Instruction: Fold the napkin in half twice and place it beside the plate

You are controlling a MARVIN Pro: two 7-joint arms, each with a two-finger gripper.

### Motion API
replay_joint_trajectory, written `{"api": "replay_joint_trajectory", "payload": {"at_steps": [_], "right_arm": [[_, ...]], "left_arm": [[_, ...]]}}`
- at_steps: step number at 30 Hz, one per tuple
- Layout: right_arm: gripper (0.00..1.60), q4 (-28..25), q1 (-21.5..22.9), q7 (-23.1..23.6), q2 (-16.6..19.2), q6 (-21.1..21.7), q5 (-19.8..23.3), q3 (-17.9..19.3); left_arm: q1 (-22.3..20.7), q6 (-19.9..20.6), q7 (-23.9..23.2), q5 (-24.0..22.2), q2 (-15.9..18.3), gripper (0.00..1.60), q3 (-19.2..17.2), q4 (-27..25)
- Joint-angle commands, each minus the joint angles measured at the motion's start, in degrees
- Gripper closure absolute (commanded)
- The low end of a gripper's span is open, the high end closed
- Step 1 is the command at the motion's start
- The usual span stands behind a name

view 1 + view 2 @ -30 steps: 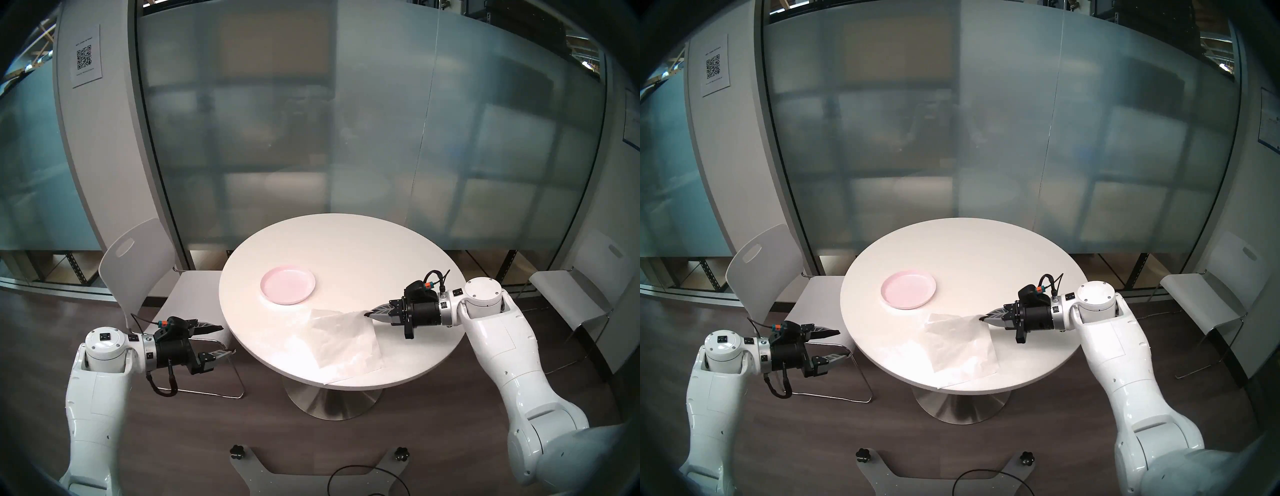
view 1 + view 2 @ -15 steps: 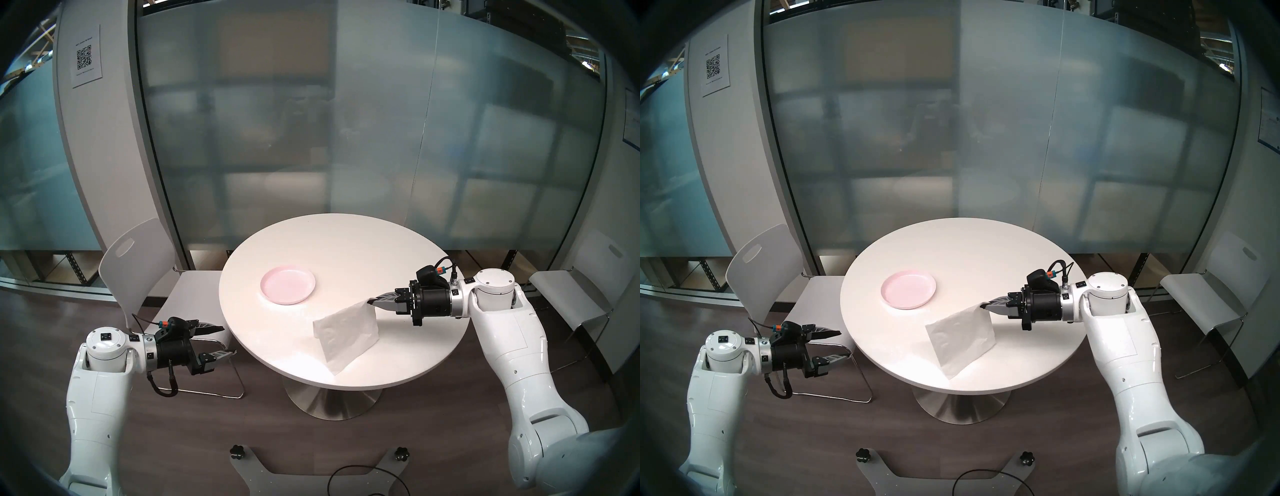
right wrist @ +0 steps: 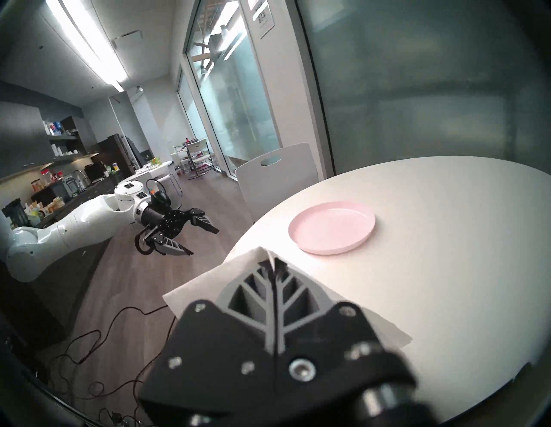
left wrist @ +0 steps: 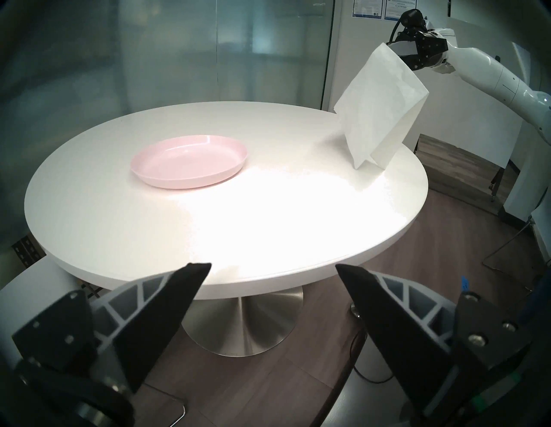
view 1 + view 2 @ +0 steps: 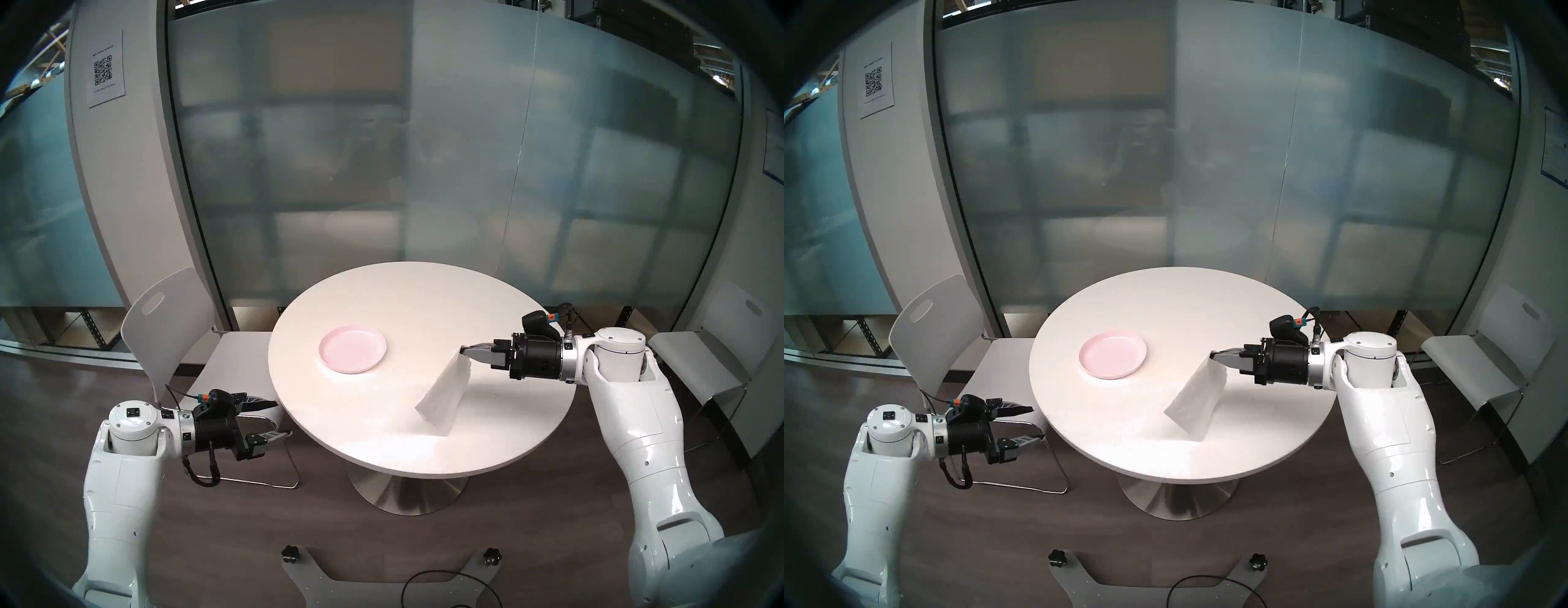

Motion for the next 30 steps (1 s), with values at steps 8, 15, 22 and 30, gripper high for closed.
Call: {"api": "replay_joint_trajectory", "payload": {"at_steps": [8, 15, 22, 30], "right_arm": [[1.6, -8.03, -4.73, 4.82, 7.63, 1.27, 5.43, 3.31], [1.6, -11.25, -8.21, 4.06, 10.94, 1.5, 7.32, 6.17], [1.6, -14.55, -12.51, 3.43, 14.67, 1.8, 8.89, 9.89], [1.6, -16.59, -16.78, 3.39, 17.48, 2.09, 10.27, 14.05]], "left_arm": [[-0.6, 0.07, -0.05, 0.01, -0.22, 0.0, 0.62, -0.68], [-0.52, 0.16, -0.01, 0.03, -0.62, 0.0, 1.25, -1.35], [-0.09, 0.23, -0.07, 0.04, -1.03, 0.0, 1.61, -2.21], [0.32, 0.45, -0.07, 0.23, -1.48, 0.0, 1.85, -3.04]]}}
